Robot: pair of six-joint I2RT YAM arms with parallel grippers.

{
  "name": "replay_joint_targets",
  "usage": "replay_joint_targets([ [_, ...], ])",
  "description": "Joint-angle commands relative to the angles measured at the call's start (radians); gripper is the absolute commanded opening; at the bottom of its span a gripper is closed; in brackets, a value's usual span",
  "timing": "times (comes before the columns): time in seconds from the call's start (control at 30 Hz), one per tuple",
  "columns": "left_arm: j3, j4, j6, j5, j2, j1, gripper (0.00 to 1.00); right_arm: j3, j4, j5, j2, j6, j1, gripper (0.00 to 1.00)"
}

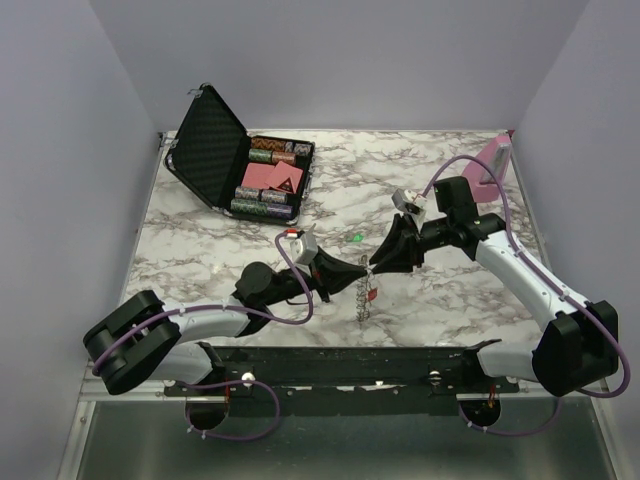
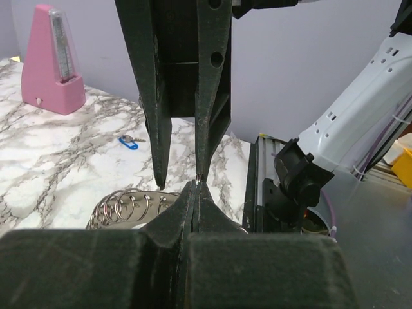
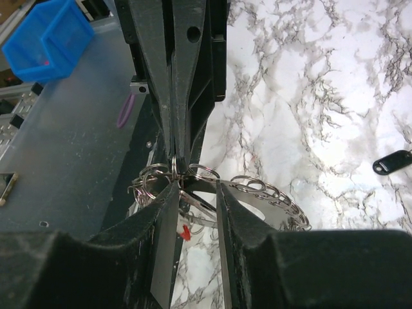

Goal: Put the keys on the keyring

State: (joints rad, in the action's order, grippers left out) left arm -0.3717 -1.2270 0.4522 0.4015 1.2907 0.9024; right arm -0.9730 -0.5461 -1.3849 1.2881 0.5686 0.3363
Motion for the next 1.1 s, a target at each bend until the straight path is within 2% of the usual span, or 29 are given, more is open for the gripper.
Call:
replay_joint_targets([
  [0.0, -0.027, -0.072, -0.018, -0.032, -0.001, -0.003, 0.0, 0.014, -0.009, -0.037, -0.013, 0.005, 0.0, 0.38],
  [0.4, -0.029, -0.077, -0.006, -0.093, 0.005, -0.002, 0.0, 0.014, -0.014, -0.043, -0.01, 0.005, 0.009, 0.38],
  [0.8, -0.047, -0.083, 0.0, -0.093, 0.027, 0.007, 0.0, 0.017, 0.003, -0.045, -0.009, -0.01, 0.015, 0.37],
  [1.07, -0.047, -0.091, 0.0, -0.113, 0.032, 0.016, 0.0, 0.026, 0.052, -0.026, -0.009, -0.062, 0.017, 0.29],
])
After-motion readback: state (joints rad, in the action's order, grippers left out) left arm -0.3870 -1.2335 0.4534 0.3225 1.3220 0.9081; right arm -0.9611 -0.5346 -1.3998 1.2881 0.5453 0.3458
